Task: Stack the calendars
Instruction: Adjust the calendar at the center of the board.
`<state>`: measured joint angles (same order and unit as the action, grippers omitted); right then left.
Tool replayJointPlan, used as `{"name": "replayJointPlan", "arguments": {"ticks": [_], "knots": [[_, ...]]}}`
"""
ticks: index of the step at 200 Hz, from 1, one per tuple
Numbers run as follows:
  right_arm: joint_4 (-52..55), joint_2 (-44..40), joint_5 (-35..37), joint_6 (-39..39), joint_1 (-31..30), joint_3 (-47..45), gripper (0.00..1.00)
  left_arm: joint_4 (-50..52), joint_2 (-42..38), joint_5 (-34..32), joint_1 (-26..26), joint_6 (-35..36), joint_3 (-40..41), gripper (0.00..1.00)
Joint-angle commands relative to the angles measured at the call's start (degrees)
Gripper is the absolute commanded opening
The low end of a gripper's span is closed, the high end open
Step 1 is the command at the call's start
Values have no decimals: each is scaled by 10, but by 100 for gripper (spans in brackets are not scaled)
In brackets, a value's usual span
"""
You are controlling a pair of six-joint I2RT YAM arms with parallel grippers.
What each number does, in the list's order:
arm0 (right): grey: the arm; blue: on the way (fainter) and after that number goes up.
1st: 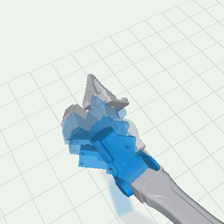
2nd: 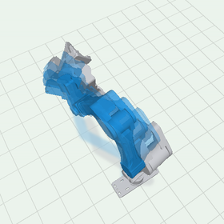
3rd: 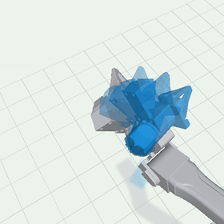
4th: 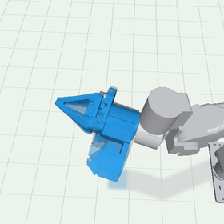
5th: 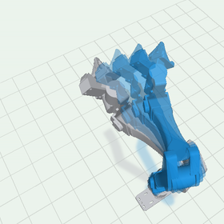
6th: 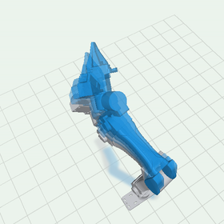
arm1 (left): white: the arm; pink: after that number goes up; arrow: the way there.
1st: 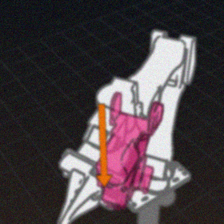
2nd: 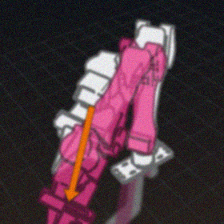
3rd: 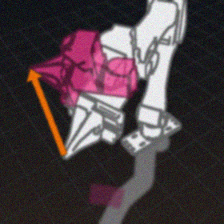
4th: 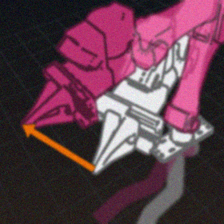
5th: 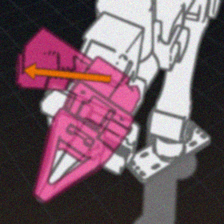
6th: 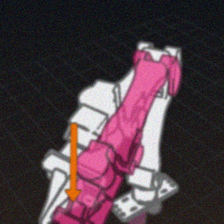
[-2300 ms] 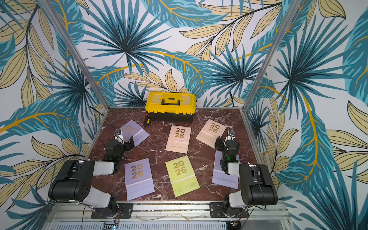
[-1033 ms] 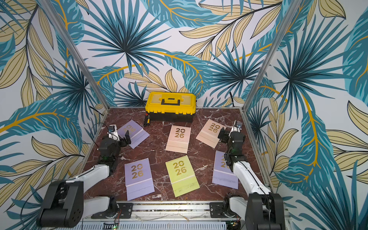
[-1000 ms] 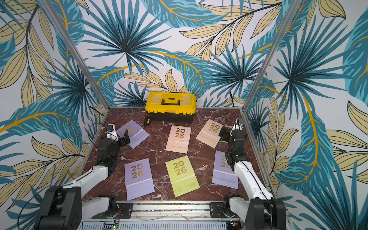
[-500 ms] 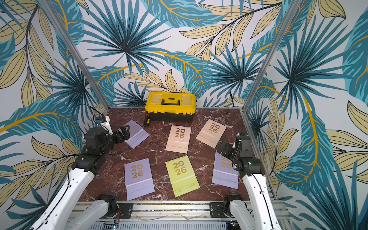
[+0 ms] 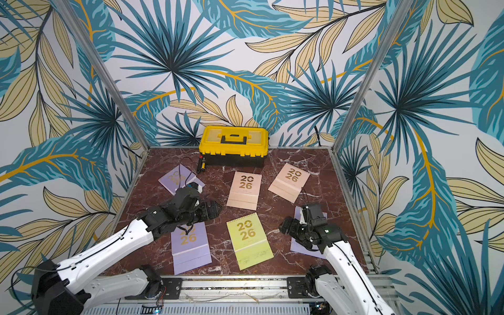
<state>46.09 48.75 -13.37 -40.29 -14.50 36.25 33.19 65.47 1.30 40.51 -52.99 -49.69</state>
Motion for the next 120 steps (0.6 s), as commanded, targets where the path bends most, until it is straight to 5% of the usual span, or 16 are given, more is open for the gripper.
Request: {"name": "replayJointPlan", "arguments": {"ticks": [1, 53, 120], "knots": [[-73, 43, 9, -32, -42, -6, 97, -31, 11, 33, 8, -64, 33, 99], [-209, 142, 28, -95, -154, -29, 98, -210, 87, 134, 10, -140, 107, 99], [-249, 182, 43, -101, -167, -53, 100, -313, 180, 165, 10, -175, 114, 100]]}}
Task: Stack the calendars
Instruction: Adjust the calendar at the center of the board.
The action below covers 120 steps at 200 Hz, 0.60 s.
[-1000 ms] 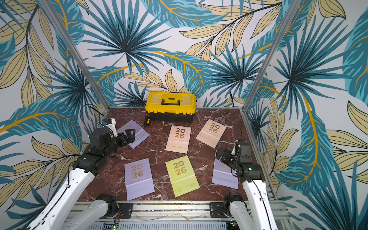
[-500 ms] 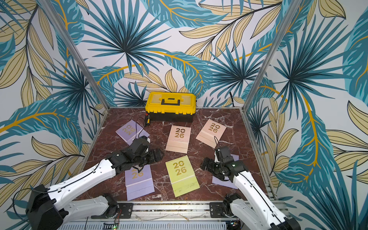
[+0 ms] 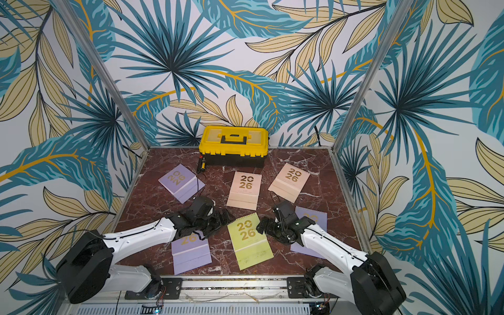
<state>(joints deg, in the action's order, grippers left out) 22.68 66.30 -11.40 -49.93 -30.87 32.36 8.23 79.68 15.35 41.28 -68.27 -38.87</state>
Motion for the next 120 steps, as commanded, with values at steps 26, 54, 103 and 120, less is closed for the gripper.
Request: {"name": "replayJointPlan", "arguments": {"ticks": [26, 54, 103, 120], "knots": [[-7, 9, 33, 1, -2, -15, 100, -83, 60, 19, 2, -29, -2, 99], [-13, 21, 31, 8, -1, -17, 100, -99, 79, 22, -3, -32, -7, 99], [-39, 46, 1, 7, 3, -23, 100, -124, 130, 42, -11, -31, -32, 100], [-48, 45, -8, 4, 4, -26, 100, -127, 140, 47, -15, -29, -43, 99]]}}
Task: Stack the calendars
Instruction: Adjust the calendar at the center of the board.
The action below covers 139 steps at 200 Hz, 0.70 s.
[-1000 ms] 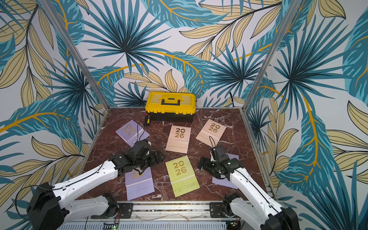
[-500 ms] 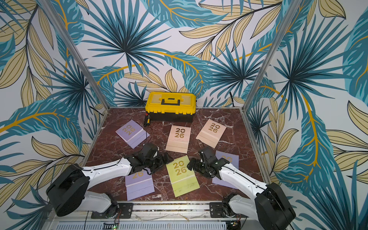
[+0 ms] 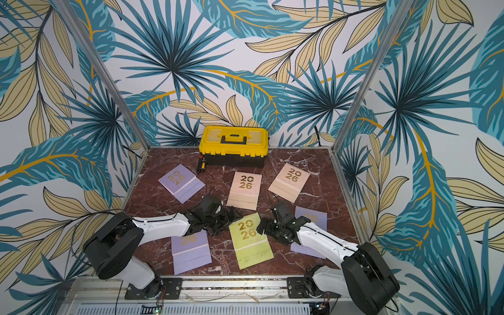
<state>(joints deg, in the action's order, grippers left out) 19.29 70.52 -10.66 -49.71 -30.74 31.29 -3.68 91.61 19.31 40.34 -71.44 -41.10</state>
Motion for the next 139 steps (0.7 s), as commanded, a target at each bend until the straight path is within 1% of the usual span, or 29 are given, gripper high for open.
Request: {"name": "replayJointPlan", "arguments": {"ticks": [1, 39, 53, 139], "knots": [[-15, 4, -15, 2, 3, -15, 100, -8, 22, 8, -6, 3, -21, 100], [-61, 24, -58, -21, 3, -30, 100, -8, 42, 17, -14, 9, -43, 99], [-63, 30, -68, -27, 2, -32, 100, -8, 47, 17, -18, 11, -47, 99], [-60, 28, -91, -21, 1, -24, 100, -26, 74, 36, -26, 12, -73, 99]]}}
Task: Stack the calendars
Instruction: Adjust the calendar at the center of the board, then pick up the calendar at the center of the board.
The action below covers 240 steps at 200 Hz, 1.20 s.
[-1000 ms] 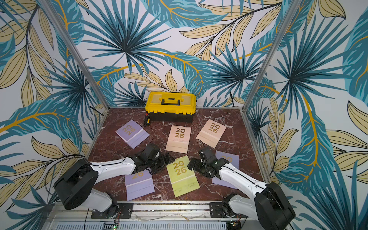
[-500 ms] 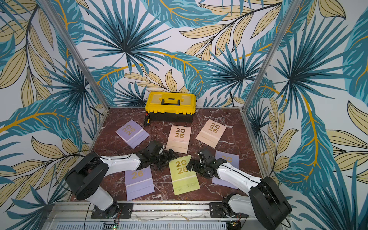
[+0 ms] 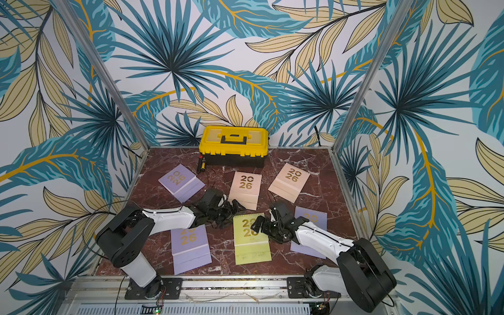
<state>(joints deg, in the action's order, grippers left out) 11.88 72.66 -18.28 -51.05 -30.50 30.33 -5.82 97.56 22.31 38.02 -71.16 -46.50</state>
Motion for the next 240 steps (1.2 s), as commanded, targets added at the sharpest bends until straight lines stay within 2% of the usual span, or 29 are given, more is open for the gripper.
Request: {"name": "replayJointPlan", "arguments": {"ticks": [1, 101, 146, 186, 205, 240], "knots": [[14, 7, -15, -8, -1, -15, 100, -5, 15, 6, -3, 9, -19, 99], [28, 0, -5, -4, -1, -11, 100, -5, 10, 10, -10, 12, -14, 99], [145, -71, 59, 30, 7, 32, 99, -4, -28, 4, -30, 15, 10, 99], [218, -128, 94, 66, 49, 75, 99, -1, -60, 12, -59, 28, 21, 99], [208, -106, 76, 75, 68, 100, 99, 51, -64, 0, -72, 62, -2, 100], [143, -11, 36, 67, 82, 159, 99, 143, -46, -29, -95, 137, -70, 99]]}}
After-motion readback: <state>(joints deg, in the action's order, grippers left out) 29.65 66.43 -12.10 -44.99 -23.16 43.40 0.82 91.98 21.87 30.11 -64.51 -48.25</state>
